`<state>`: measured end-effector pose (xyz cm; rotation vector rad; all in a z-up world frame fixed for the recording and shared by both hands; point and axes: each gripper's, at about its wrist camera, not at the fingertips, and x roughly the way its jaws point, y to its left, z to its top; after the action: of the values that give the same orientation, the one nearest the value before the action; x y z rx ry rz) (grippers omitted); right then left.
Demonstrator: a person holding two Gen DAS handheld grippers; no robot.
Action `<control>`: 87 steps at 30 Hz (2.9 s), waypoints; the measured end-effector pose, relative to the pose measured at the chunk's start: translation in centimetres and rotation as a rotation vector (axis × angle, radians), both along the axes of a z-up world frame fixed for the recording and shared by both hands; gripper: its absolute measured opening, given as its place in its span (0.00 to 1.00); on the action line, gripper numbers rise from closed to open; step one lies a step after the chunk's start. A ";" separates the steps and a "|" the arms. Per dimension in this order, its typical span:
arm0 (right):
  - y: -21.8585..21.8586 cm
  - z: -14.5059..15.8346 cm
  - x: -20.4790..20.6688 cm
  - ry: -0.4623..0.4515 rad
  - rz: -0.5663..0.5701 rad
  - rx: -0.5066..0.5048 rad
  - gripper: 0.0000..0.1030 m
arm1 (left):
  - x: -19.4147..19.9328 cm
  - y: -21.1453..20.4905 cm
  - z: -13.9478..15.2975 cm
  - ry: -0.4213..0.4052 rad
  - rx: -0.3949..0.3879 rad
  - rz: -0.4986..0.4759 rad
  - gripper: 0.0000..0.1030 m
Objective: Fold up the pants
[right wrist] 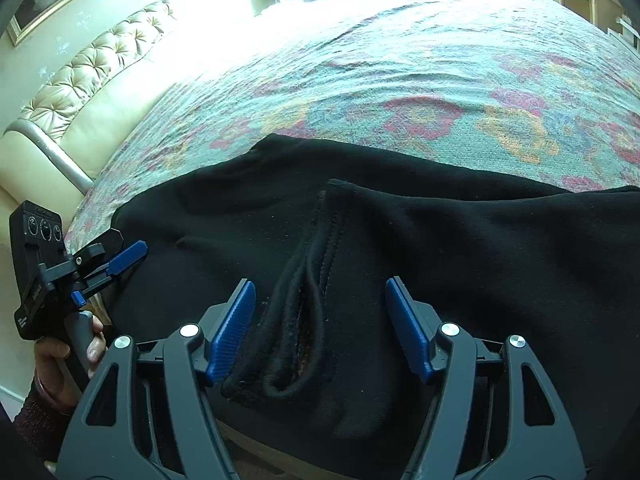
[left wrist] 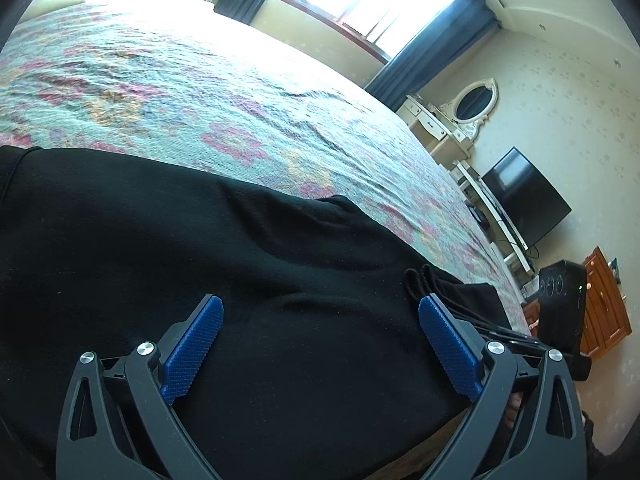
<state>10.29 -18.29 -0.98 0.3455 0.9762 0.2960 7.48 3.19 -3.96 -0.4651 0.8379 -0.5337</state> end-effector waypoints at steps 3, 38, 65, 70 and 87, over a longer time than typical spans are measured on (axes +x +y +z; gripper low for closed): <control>-0.2 -0.6 -0.1 -0.006 -0.003 0.092 0.69 | 0.0 2.3 0.5 0.007 -0.031 0.055 0.95; -1.4 0.6 -3.4 -0.032 -0.005 0.210 0.98 | 4.5 16.6 -3.0 0.193 -0.072 -0.071 0.95; -4.5 1.0 -4.9 -0.038 -0.044 0.309 0.98 | 2.9 10.1 8.6 0.080 -0.186 -0.016 0.18; -5.8 1.2 -5.7 -0.055 -0.074 0.330 0.98 | 2.5 3.0 11.9 -0.004 -0.074 -0.148 0.18; -9.1 2.1 -8.1 -0.099 -0.146 0.383 0.98 | 2.4 -14.3 4.4 0.023 0.207 -0.340 0.11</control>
<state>2.23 -27.40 1.16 0.7409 0.7896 0.3633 9.88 -11.09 0.48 -0.1380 0.9899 -0.7455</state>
